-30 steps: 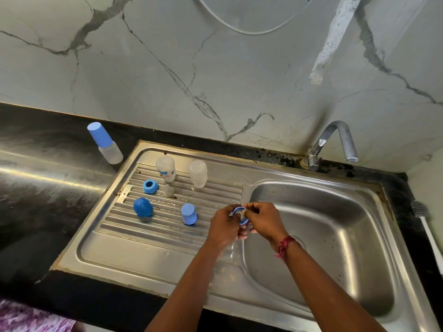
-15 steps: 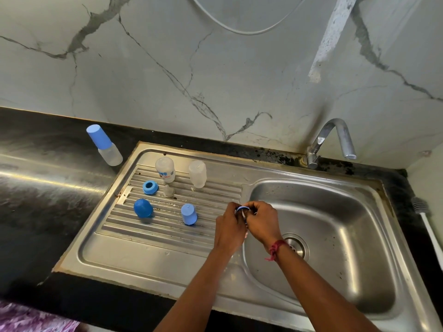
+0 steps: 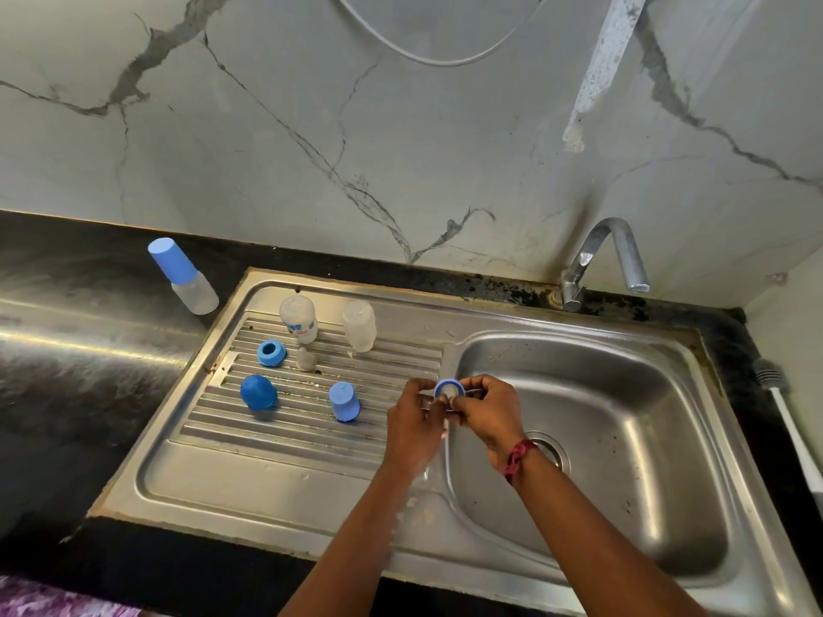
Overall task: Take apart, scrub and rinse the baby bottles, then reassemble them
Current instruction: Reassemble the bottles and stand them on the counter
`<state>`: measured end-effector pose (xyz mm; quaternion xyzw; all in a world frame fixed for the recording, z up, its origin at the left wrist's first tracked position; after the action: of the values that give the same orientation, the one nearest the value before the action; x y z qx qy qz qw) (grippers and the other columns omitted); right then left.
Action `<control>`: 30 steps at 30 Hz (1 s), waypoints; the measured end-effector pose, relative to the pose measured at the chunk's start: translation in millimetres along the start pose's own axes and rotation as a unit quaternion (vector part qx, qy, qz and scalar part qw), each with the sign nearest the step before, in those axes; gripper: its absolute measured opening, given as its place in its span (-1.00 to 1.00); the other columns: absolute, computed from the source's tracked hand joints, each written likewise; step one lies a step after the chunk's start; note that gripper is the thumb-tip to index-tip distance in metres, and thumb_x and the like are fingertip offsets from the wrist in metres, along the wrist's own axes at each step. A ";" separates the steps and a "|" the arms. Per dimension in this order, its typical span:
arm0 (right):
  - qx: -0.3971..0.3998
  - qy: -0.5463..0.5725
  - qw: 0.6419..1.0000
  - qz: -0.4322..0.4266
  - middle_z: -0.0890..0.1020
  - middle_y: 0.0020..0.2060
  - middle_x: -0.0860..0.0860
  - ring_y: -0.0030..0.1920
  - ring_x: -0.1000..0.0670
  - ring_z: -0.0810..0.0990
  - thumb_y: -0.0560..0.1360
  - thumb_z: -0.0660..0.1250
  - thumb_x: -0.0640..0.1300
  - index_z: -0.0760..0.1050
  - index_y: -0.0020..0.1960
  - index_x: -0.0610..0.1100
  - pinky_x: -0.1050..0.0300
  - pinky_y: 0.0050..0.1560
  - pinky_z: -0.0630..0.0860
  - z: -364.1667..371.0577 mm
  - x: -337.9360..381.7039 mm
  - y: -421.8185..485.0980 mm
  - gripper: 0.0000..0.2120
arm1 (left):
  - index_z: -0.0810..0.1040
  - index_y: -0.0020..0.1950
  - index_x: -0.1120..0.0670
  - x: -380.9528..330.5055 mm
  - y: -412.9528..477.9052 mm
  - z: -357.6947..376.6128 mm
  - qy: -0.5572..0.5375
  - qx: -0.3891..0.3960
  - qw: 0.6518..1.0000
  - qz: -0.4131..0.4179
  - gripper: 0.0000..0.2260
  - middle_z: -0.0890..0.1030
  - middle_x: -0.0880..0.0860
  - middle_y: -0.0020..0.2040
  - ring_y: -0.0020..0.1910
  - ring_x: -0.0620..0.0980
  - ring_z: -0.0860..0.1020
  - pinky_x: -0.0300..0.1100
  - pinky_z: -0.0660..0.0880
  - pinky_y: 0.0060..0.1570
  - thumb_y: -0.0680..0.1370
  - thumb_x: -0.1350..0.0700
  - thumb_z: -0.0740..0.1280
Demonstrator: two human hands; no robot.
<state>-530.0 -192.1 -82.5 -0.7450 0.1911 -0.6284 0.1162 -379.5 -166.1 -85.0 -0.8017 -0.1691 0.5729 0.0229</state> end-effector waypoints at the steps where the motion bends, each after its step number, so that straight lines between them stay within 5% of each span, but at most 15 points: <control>1: -0.007 0.020 1.000 0.011 0.69 -0.17 -0.16 -0.18 -0.05 0.71 0.38 0.49 -0.42 0.60 -0.10 -0.20 0.12 -0.22 0.65 0.0 -4.1 0.1 -0.82 | 0.53 0.04 -0.10 -0.8 -0.4 -2.9 0.003 -0.016 1.000 -0.001 -0.88 0.66 -0.10 -0.13 -0.13 -0.09 0.66 0.03 0.64 -0.08 0.56 0.10 0.39; 8: 0.004 -0.035 0.999 -0.009 0.66 -0.15 -0.15 -0.18 -0.07 0.70 0.41 0.50 -0.36 0.56 -0.03 -0.21 0.11 -0.26 0.66 7.2 -7.9 -2.5 -0.80 | 0.65 0.01 0.08 -9.4 -2.7 -12.6 0.059 -0.061 0.996 -0.002 -0.89 0.68 -0.02 -0.13 -0.18 -0.09 0.57 -0.45 0.35 -0.28 0.52 0.17 0.37; 16: 0.055 -0.174 0.980 -0.082 0.71 -0.18 -0.02 -0.17 0.00 0.71 0.50 0.44 -0.18 0.67 -0.01 -0.08 -0.02 -0.10 0.68 9.7 13.3 1.5 -0.91 | 0.66 0.05 0.12 -25.5 1.8 -13.3 0.173 -0.060 0.979 0.088 -0.87 0.70 0.06 -0.06 -0.08 0.01 0.62 -0.26 0.41 -0.10 0.56 0.15 0.35; 19: 0.069 -0.168 0.980 -0.088 0.71 -0.17 -0.06 -0.23 -0.02 0.71 0.52 0.42 -0.20 0.67 0.00 -0.08 0.03 -0.22 0.68 13.5 16.5 -1.8 -0.91 | 0.63 0.10 0.11 -28.6 1.7 -6.7 0.190 -0.044 0.976 0.095 -0.84 0.67 0.05 0.00 -0.04 -0.01 0.57 -0.24 0.40 -0.06 0.60 0.17 0.29; 23: 0.093 -0.104 0.989 -0.052 0.69 -0.10 -0.10 -0.23 -0.01 0.72 0.55 0.39 -0.23 0.62 0.06 -0.14 0.08 -0.26 0.67 17.9 12.1 -2.9 -0.90 | 0.59 0.20 0.10 -26.0 1.8 -5.4 0.162 -0.023 0.982 0.099 -0.79 0.60 0.03 0.05 -0.03 -0.11 0.47 -0.42 0.29 -0.13 0.60 0.23 0.27; 30: 0.032 -0.055 0.996 -0.061 0.70 -0.14 -0.09 -0.20 -0.03 0.71 0.53 0.39 -0.24 0.65 -0.02 -0.12 0.21 -0.35 0.58 17.1 14.8 1.2 -0.92 | 0.59 0.15 0.13 -13.3 -3.7 -6.1 0.039 -0.088 0.995 0.025 -0.81 0.64 0.06 0.00 -0.05 -0.01 0.58 -0.23 0.41 -0.10 0.65 0.19 0.19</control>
<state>-511.4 -200.7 -72.9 -0.7845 0.1184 -0.5985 0.1114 -378.6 -165.7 -69.9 -0.8261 -0.1973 0.5249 -0.0555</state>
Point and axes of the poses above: each hand's wrist, its own y-axis towards the middle knuckle, its own z-axis out of the palm, x = y × z, the point moved 10 cm from there along y, towards the middle knuckle
